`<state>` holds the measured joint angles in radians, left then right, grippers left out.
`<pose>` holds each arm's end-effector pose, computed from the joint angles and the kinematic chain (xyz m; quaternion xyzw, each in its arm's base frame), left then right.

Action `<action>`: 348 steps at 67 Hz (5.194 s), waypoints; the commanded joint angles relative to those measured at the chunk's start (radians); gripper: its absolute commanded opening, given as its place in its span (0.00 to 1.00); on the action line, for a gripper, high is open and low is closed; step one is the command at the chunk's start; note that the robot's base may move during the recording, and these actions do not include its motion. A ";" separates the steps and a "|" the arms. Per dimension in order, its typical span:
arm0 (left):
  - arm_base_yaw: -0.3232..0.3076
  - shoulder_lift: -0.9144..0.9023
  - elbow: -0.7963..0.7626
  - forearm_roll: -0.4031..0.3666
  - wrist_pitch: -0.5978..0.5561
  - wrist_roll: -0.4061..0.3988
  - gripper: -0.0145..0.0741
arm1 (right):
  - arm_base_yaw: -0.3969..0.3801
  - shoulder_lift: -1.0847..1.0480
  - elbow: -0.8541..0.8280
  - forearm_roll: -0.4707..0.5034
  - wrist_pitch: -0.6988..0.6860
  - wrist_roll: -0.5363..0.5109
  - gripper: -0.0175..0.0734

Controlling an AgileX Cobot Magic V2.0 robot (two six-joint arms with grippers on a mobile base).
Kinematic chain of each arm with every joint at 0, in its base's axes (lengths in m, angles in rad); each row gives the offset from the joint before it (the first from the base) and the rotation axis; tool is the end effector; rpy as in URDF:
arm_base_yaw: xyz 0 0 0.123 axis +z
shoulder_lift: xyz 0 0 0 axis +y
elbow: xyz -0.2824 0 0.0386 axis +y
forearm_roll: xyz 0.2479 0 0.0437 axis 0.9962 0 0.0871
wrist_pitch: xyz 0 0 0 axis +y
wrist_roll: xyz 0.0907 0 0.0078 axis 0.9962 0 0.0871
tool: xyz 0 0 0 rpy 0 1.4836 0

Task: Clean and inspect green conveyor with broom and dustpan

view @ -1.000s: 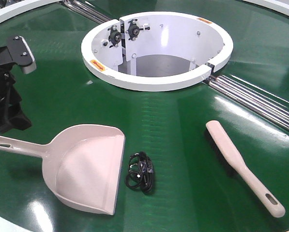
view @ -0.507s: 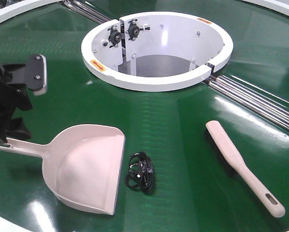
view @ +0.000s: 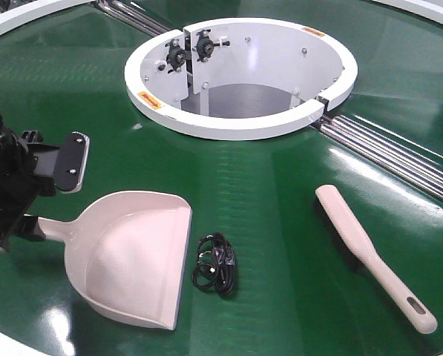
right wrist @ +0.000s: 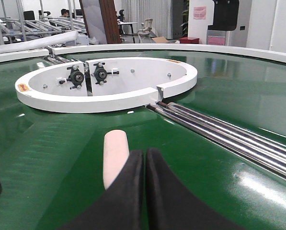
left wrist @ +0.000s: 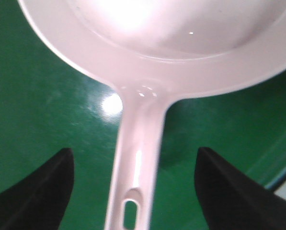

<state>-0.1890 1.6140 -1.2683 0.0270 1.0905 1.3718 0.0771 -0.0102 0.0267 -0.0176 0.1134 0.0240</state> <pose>0.3134 -0.0577 0.2718 0.7026 0.7028 0.0722 0.0848 0.0566 0.0042 0.1943 -0.0248 0.7216 0.0282 0.6913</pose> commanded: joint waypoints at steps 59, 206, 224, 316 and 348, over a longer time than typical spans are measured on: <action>-0.007 0.116 -0.016 -0.037 -0.028 0.075 0.70 | -0.002 -0.018 0.022 -0.006 -0.075 -0.003 0.18; -0.026 0.105 -0.018 -0.065 0.017 0.012 0.16 | -0.002 -0.018 0.022 -0.006 -0.075 -0.003 0.18; -0.026 0.105 -0.018 -0.065 0.042 0.012 0.16 | -0.002 -0.018 0.022 -0.006 -0.075 -0.003 0.18; -0.026 0.105 -0.018 -0.065 0.042 0.012 0.16 | -0.002 0.257 -0.434 0.006 0.176 -0.014 0.18; -0.026 0.105 -0.018 -0.065 0.042 0.012 0.16 | -0.002 0.573 -0.625 0.110 0.514 0.013 0.20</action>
<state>-0.2057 1.7574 -1.2683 -0.0203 1.1182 1.3830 0.0771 0.5270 -0.5596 0.0862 0.6726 0.0341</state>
